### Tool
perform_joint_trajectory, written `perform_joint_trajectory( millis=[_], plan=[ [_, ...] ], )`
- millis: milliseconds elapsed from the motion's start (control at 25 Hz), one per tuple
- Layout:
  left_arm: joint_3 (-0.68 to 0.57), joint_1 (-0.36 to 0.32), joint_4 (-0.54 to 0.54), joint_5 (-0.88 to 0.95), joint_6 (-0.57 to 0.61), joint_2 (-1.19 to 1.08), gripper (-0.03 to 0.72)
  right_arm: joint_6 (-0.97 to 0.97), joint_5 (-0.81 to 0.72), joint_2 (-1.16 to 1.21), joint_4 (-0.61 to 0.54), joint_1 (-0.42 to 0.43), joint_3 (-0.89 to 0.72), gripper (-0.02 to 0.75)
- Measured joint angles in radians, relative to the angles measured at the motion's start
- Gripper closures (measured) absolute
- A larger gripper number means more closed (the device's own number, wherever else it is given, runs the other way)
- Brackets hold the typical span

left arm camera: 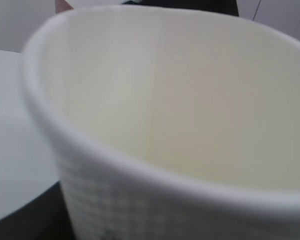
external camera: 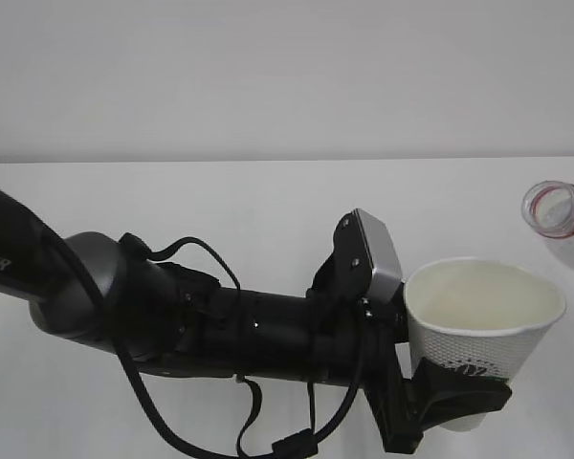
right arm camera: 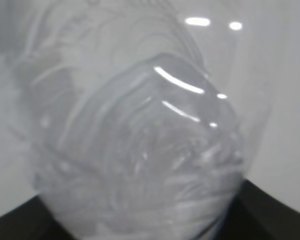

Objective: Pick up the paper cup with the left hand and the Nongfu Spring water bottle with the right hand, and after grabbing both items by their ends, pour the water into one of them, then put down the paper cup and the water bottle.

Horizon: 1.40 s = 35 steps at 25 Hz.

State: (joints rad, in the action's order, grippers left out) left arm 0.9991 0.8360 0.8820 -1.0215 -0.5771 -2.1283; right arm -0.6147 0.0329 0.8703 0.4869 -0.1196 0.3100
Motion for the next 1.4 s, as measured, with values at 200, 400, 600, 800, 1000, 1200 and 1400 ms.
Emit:
perform_joint_trajectory(
  millis=[200,400,600,800,1000,1200,1400],
  plan=[
    [0.0,0.0,0.038,0.014,0.0,0.0,0.176,-0.057,0.0,0.0,0.002,0.0,0.0,0.255],
    [0.0,0.0,0.039,0.016,0.0,0.0,0.176,-0.117,0.0,0.0,0.002,0.0,0.0,0.255],
    [0.0,0.0,0.041,0.017,0.0,0.0,0.176,-0.182,0.013,0.0,0.002,0.0,0.0,0.255],
    [0.0,0.0,0.041,0.018,0.0,0.0,0.176,-0.226,0.053,0.0,0.002,0.0,0.0,0.256],
    [0.0,0.0,0.041,0.018,0.0,0.0,0.176,-0.27,0.054,0.0,0.002,0.0,0.0,0.256],
    [0.0,0.0,0.041,0.018,0.0,0.0,0.176,-0.296,0.054,0.0,0.002,0.0,0.0,0.269],
    [0.0,0.0,0.041,0.018,0.0,0.0,0.176,-0.305,0.055,0.0,0.002,0.0,0.0,0.308]
  ],
)
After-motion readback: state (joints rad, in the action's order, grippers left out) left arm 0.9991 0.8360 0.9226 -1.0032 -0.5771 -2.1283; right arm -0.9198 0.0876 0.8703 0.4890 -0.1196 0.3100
